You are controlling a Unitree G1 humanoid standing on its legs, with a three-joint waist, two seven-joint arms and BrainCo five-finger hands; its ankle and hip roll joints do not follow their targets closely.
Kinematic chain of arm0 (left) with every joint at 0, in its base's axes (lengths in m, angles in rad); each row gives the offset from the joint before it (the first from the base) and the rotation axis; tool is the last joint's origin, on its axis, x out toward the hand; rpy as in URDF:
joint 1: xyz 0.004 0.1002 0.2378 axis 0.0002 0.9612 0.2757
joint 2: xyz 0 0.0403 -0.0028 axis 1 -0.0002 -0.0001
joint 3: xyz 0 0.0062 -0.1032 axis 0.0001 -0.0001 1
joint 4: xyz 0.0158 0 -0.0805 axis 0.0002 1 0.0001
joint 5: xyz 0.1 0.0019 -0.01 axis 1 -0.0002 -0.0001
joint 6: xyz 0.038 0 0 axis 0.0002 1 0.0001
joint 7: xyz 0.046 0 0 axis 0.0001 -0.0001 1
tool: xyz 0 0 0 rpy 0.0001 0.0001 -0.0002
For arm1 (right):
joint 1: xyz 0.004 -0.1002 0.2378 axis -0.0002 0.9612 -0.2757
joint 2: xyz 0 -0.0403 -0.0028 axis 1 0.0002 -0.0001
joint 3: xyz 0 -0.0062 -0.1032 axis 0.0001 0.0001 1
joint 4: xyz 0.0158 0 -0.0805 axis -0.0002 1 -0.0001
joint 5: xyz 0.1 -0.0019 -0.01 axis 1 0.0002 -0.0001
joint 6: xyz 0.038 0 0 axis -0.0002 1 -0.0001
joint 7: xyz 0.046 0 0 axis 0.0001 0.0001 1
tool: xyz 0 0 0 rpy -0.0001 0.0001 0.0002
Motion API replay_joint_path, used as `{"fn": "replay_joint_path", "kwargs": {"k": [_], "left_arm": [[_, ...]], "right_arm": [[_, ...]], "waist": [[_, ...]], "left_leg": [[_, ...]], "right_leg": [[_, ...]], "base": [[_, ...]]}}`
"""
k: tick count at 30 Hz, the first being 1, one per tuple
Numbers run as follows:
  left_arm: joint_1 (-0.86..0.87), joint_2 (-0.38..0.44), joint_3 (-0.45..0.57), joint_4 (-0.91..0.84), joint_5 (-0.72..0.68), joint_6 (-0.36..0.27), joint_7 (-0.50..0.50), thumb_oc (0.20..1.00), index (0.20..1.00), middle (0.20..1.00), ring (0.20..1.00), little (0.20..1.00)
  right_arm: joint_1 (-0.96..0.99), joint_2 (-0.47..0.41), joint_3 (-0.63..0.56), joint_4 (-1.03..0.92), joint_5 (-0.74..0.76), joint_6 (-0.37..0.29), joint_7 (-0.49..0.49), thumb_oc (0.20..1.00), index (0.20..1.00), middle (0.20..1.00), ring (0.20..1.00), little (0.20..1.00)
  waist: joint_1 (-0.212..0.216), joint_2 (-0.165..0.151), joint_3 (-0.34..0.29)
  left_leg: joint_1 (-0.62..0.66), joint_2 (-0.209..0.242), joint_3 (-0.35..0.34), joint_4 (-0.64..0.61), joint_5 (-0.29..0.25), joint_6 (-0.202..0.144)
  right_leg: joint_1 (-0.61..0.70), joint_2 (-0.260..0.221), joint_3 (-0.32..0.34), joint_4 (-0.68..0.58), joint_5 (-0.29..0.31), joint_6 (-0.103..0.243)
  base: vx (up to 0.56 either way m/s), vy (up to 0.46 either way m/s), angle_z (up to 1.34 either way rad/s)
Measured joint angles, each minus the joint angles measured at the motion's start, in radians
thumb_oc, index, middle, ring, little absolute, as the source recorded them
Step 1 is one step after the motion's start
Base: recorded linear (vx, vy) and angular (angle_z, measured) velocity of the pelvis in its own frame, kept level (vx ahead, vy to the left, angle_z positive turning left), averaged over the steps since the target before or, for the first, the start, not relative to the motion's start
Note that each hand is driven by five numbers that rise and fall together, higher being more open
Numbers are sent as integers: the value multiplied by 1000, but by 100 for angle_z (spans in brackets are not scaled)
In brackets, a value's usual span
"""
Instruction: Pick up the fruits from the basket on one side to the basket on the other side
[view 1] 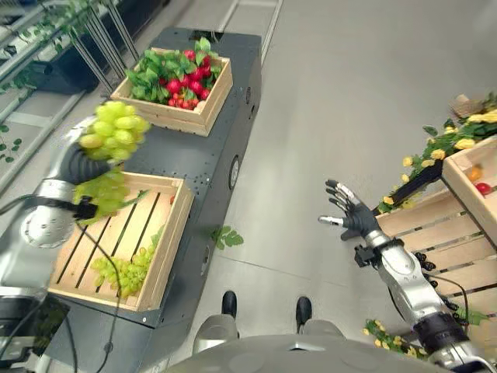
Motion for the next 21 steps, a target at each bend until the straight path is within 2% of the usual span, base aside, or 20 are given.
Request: {"fn": "replay_joint_path", "kwargs": {"k": [1, 4, 6, 8, 10, 13, 18, 21], "left_arm": [[-15, -11, -25, -12, -43, 1, -18, 200, 200, 200, 200, 200], [-105, -26, -225, -101, -239, 2, -153, 200, 200, 200, 200, 200], [-169, -28, -325, -105, -289, 9, -197, 200, 200, 200, 200, 200], [-241, -28, -431, -111, -344, 19, -240, 200, 200, 200, 200, 200], [-270, -28, -475, -130, -399, 29, -263, 200, 200, 200, 200, 200], [-299, -26, -512, -157, -457, 44, -289, 200, 200, 200, 200, 200], [-381, -17, -592, -175, -494, 54, -299, 200, 200, 200, 200, 200], [-404, -18, -599, -178, -493, 55, -299, 200, 200, 200, 200, 200]], "right_arm": [[-13, 0, 8, -2, 28, 5, 5, 1000, 1000, 1000, 1000, 1000], [-119, -5, 102, -39, 159, 39, 51, 1000, 1000, 1000, 1000, 1000], [-172, 16, 154, -35, 237, 50, 58, 1000, 1000, 1000, 1000, 1000], [-238, 46, 232, -29, 380, 77, 74, 1000, 1000, 1000, 1000, 1000], [-276, 62, 289, -38, 457, 98, 84, 1000, 1000, 1000, 1000, 1000], [-308, 88, 331, -39, 565, 120, 87, 1000, 1000, 1000, 1000, 1000], [-337, 94, 392, -77, 740, 137, 83, 1000, 1000, 1000, 1000, 1000], [-337, 108, 403, -77, 806, 136, 71, 1000, 1000, 1000, 1000, 1000]], "waist": [[1, 0, -2], [0, -10, -29], [-3, -12, -37], [-7, -14, -49], [-23, -17, -53], [-25, -24, -59], [-26, -28, -65], [-28, -27, -66]], "left_leg": [[5, -1, 0, 0, 0, 0], [26, 3, 1, 0, -1, -1], [36, 7, 2, -1, -3, -4], [40, 9, 14, -1, -2, -3], [41, 11, 23, -1, -2, -3], [55, 11, 29, 0, -3, -2], [60, 13, 52, 0, -4, -2], [67, 15, 55, 0, -6, -4]], "right_leg": [[5, 1, 0, 0, 0, -1], [23, 4, 6, 1, 3, -4], [29, 4, 8, 2, 2, -5], [26, 7, 14, 9, 2, -7], [21, 9, 24, 13, 2, -9], [25, 10, 37, 13, 2, -9], [21, 14, 55, 14, 6, -16], [24, 17, 60, 14, 6, -16]], "base": [[51, -17, 2], [48, -15, -6], [39, -18, -6], [54, -10, -11], [57, -9, -10], [48, -6, -14], [3, -15, -11], [3, -10, -6]]}}
